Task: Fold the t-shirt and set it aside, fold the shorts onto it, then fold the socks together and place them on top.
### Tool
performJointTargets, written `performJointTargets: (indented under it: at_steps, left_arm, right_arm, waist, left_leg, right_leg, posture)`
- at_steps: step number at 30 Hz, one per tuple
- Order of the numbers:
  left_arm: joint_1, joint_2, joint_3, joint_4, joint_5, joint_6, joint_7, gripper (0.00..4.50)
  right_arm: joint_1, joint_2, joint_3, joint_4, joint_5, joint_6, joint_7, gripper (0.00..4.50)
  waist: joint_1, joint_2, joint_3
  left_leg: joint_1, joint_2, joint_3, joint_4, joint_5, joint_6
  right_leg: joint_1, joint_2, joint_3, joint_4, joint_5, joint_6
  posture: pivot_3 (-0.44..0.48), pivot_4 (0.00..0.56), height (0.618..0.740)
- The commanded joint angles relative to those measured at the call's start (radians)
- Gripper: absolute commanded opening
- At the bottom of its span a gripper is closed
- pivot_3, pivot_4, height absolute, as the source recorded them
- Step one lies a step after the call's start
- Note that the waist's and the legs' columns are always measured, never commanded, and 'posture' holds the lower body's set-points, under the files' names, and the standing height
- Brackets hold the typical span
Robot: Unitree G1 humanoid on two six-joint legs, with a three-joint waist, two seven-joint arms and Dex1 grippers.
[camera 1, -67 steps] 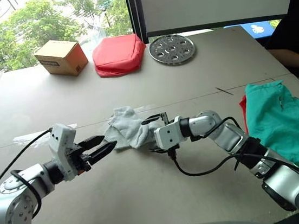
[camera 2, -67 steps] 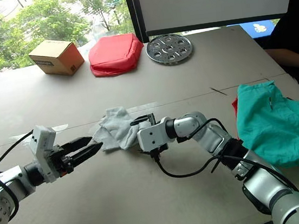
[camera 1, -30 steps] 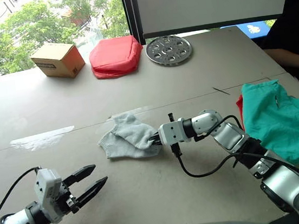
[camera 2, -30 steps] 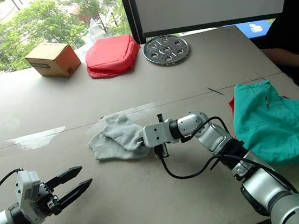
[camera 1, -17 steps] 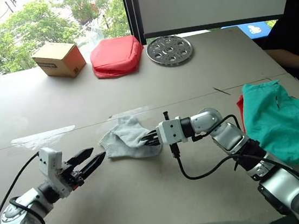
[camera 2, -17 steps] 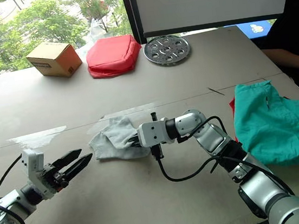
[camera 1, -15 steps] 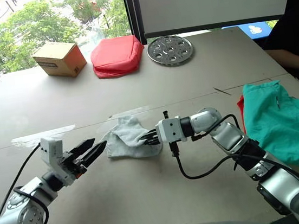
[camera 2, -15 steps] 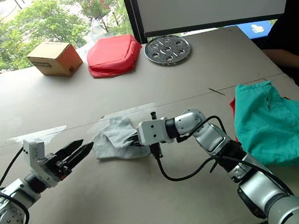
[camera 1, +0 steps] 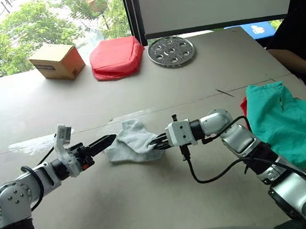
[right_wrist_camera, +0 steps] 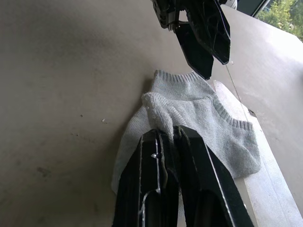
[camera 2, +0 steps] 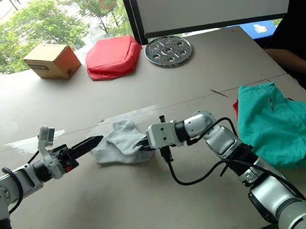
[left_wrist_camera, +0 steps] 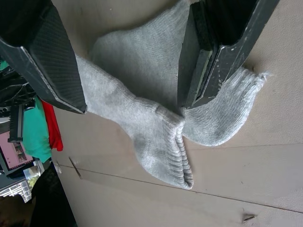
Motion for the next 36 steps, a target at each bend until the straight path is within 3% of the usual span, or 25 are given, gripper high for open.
performJointTargets:
  at_steps: [1, 3, 4, 5, 9, 12, 16, 20, 26, 32, 35, 36]
  left_arm:
    - [-0.019, 0.005, -0.013, -0.054, 0.090, -0.156, -0.030, 3.31]
    - [-0.041, 0.025, -0.034, -0.047, 0.140, -0.228, -0.067, 3.31]
    - [-0.042, 0.048, -0.063, -0.046, 0.188, -0.289, -0.110, 3.31]
    - [-0.042, 0.076, -0.096, -0.046, 0.223, -0.319, -0.152, 3.31]
    - [-0.099, 0.140, -0.207, 0.013, 0.296, -0.339, -0.237, 3.31]
    - [-0.189, 0.135, -0.284, 0.093, 0.365, -0.353, -0.253, 3.31]
    - [-0.330, 0.099, -0.381, 0.222, 0.469, -0.393, -0.242, 3.31]
    - [-0.428, 0.057, -0.486, 0.356, 0.608, -0.529, -0.275, 3.31]
    - [-0.466, 0.027, -0.587, 0.437, 0.695, -0.607, -0.411, 3.31]
    - [-0.475, 0.021, -0.624, 0.524, 0.778, -0.670, -0.485, 3.31]
    - [-0.485, -0.001, -0.621, 0.558, 0.800, -0.695, -0.493, 2.00]
    - [-0.484, -0.006, -0.625, 0.563, 0.805, -0.706, -0.507, 1.53]
  right_arm:
    - [-0.007, 0.003, -0.022, -0.026, -0.012, -0.003, -0.030, 0.07]
    - [-0.002, -0.019, -0.031, -0.036, 0.016, 0.054, -0.001, 0.07]
    - [0.005, -0.030, -0.035, -0.048, 0.032, 0.079, 0.013, 0.72]
    - [0.016, -0.043, -0.038, -0.069, 0.047, 0.101, 0.027, 1.02]
    - [0.071, -0.116, -0.054, -0.198, 0.094, 0.248, 0.056, 2.97]
    - [0.115, -0.151, -0.094, -0.286, 0.146, 0.444, 0.021, 2.97]
    - [0.160, -0.110, -0.160, -0.360, 0.190, 0.705, -0.125, 2.97]
    - [0.165, 0.009, -0.201, -0.385, 0.239, 0.951, -0.274, 2.97]
    - [0.145, 0.078, -0.235, -0.389, 0.363, 1.165, -0.307, 2.97]
    - [0.130, 0.073, -0.234, -0.378, 0.420, 1.234, -0.324, 2.97]
    - [0.121, 0.080, -0.219, -0.343, 0.405, 1.215, -0.351, 2.20]
    - [0.120, 0.080, -0.212, -0.338, 0.402, 1.208, -0.356, 1.72]
  waist:
    - [-0.001, 0.000, 0.000]
    - [0.005, 0.000, 0.000]
    - [0.007, 0.000, 0.000]
    - [0.009, 0.000, 0.000]
    - [0.024, 0.001, 0.000]
    - [0.031, 0.001, 0.000]
    - [0.034, -0.001, 0.000]
    - [0.029, -0.001, 0.000]
    - [0.030, -0.001, 0.000]
    - [0.031, -0.001, -0.001]
    - [0.029, -0.001, -0.001]
    - [0.029, -0.001, -0.001]
  left_leg:
    - [0.000, 0.001, 0.000, 0.000, 0.000, 0.000]
    - [0.000, 0.001, 0.000, -0.001, 0.000, -0.001]
    - [0.000, 0.001, 0.000, -0.001, 0.000, -0.001]
    - [0.000, 0.001, 0.000, -0.001, 0.000, -0.001]
    - [-0.001, 0.000, 0.000, -0.001, 0.000, 0.000]
    - [-0.001, 0.000, 0.000, -0.001, -0.002, 0.003]
    - [-0.002, 0.001, -0.002, 0.000, -0.002, 0.003]
    - [-0.002, 0.001, -0.002, -0.001, -0.001, 0.002]
    - [-0.004, 0.001, -0.001, 0.000, 0.003, 0.003]
    - [-0.004, 0.000, -0.001, 0.001, 0.001, 0.007]
    - [-0.004, 0.000, -0.001, 0.001, 0.001, 0.007]
    - [-0.004, 0.000, -0.001, 0.001, 0.001, 0.007]
  right_leg:
    - [0.000, 0.000, 0.000, 0.000, 0.000, 0.000]
    - [0.000, 0.000, -0.001, 0.000, 0.000, 0.000]
    - [0.000, 0.000, -0.001, 0.000, 0.000, -0.001]
    - [0.000, 0.000, -0.001, -0.001, 0.000, -0.001]
    - [0.000, 0.000, -0.001, -0.002, 0.000, -0.001]
    - [0.000, 0.000, -0.001, -0.002, 0.000, 0.000]
    - [0.000, 0.000, -0.002, -0.001, 0.000, 0.000]
    - [-0.001, 0.000, -0.002, -0.001, 0.000, 0.000]
    - [-0.003, -0.001, -0.002, -0.001, 0.001, 0.000]
    - [-0.003, -0.001, -0.002, -0.001, 0.001, 0.000]
    - [-0.003, -0.001, -0.002, -0.001, 0.001, 0.000]
    - [-0.003, -0.001, -0.002, -0.001, 0.001, 0.000]
  posture:
    - [0.000, 0.150, 0.740]
    - [0.000, 0.150, 0.740]
    - [0.000, 0.150, 0.740]
    - [0.000, 0.150, 0.740]
    - [0.000, 0.150, 0.740]
    - [0.000, 0.150, 0.740]
    - [0.000, 0.150, 0.740]
    - [0.000, 0.150, 0.740]
    - [0.000, 0.150, 0.740]
    - [0.000, 0.150, 0.740]
    - [0.000, 0.150, 0.740]
    - [0.000, 0.150, 0.740]
